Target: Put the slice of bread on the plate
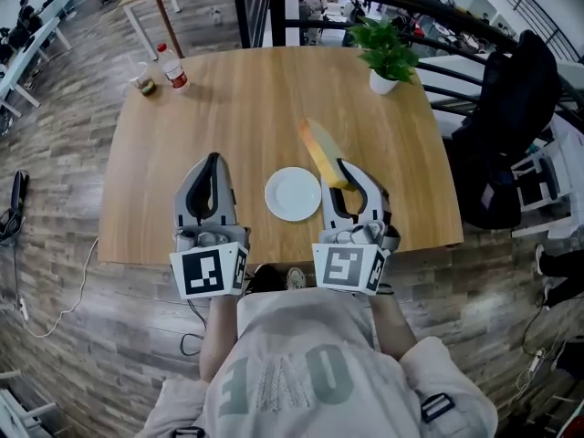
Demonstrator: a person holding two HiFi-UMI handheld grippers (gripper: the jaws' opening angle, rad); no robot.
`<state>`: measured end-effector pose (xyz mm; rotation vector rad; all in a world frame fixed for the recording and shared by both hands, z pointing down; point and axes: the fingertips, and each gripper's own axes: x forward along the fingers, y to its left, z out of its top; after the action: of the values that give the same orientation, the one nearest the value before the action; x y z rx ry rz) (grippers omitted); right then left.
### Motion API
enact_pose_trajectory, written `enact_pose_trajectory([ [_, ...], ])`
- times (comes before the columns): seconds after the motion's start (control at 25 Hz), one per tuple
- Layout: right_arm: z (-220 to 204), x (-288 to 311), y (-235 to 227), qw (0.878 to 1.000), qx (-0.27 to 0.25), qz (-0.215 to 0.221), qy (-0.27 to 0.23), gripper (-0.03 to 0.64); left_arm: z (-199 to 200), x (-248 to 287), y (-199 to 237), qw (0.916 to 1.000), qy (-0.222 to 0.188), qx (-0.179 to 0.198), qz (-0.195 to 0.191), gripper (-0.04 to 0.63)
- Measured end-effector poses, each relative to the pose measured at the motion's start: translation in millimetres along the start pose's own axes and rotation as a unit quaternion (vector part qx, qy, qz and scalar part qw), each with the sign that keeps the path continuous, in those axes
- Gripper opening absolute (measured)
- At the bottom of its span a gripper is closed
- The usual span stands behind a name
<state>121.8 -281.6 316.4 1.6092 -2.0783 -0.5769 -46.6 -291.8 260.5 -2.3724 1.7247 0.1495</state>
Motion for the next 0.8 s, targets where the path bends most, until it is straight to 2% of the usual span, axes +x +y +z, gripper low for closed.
enact_pose_trajectory([
  [0.16,-10.1,11.7,12.1,0.997,-0.074,-0.006,0.012,0.092,-11.9,2.8,-0.7,1.0,0.006,-0.001,0.001,0.008],
  [0.28,-26.7,21.5,25.8,0.995,-0.096,-0.002,0.022,0.092,-27.3,-0.8,-2.7,0.9998,0.021,-0.001,0.002,0.009],
  [0.36,-42.4,29.7,39.6,0.991,-0.129,0.007,0.038,0.092,-38.8,-4.2,-4.0,0.9995,0.032,-0.002,0.003,0.009],
  [0.6,-93.4,48.0,95.0,0.961,-0.263,0.05,0.069,0.092,-73.3,-7.8,-8.1,0.9979,0.064,-0.007,0.005,0.009],
  [0.8,-131.7,62.4,132.2,0.935,-0.332,0.074,0.102,0.092,-96.5,-14.5,-3.9,0.9959,0.088,-0.016,0.013,0.009],
])
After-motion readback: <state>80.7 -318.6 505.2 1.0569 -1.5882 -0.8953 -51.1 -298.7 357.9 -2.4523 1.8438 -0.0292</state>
